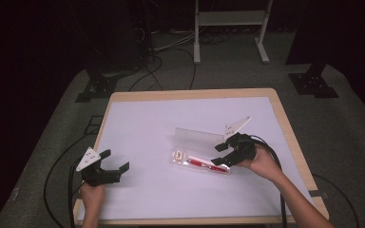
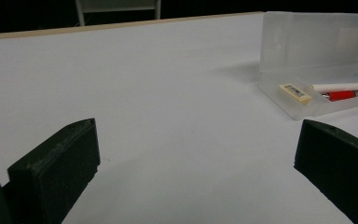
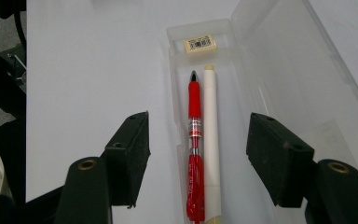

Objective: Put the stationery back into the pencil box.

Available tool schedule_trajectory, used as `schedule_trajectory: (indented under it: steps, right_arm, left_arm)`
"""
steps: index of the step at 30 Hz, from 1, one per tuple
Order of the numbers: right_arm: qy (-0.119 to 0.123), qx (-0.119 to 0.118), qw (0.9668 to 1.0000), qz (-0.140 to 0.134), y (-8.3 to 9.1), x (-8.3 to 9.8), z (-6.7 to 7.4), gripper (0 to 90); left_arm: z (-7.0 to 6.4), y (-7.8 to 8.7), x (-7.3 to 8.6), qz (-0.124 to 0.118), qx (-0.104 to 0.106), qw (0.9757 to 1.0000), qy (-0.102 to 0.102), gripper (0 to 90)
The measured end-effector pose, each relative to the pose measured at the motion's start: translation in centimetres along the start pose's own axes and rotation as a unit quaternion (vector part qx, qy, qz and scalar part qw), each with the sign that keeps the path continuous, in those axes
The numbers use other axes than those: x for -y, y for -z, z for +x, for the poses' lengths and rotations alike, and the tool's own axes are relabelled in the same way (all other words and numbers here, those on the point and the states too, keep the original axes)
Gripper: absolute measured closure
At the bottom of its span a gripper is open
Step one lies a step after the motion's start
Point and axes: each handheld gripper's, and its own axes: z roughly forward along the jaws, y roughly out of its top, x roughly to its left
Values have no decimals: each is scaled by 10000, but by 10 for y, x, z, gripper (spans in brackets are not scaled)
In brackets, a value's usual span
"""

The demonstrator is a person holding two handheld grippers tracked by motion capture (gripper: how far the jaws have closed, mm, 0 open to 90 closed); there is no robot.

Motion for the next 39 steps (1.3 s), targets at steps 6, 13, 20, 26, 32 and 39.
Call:
schedule_trajectory:
  steps: [6, 13, 20, 26, 32, 39]
  right_arm:
    - [-50, 35, 10000, -51, 5, 6, -1, 381]
    - [-128, 66, 9999, -44, 10, 16, -2, 380]
    - [-178, 94, 9998, -58, 14, 24, -3, 380]
    - [-232, 119, 9996, -59, 18, 31, -3, 380]
    - [-246, 139, 9996, -68, 20, 39, -4, 380]
    - [-306, 163, 9994, -94, 23, 45, -4, 379]
  left_arm:
    - [0, 0, 0, 0, -1, 10000, -5, 0]
    - [0, 0, 0, 1, -2, 10000, -7, 0]
    - [0, 0, 0, -16, -10, 10000, 16, 0]
    - [0, 0, 0, -13, -14, 10000, 13, 0]
    - [0, 0, 0, -11, -16, 10000, 13, 0]
    - [0, 0, 0, 2, -21, 10000, -3, 0]
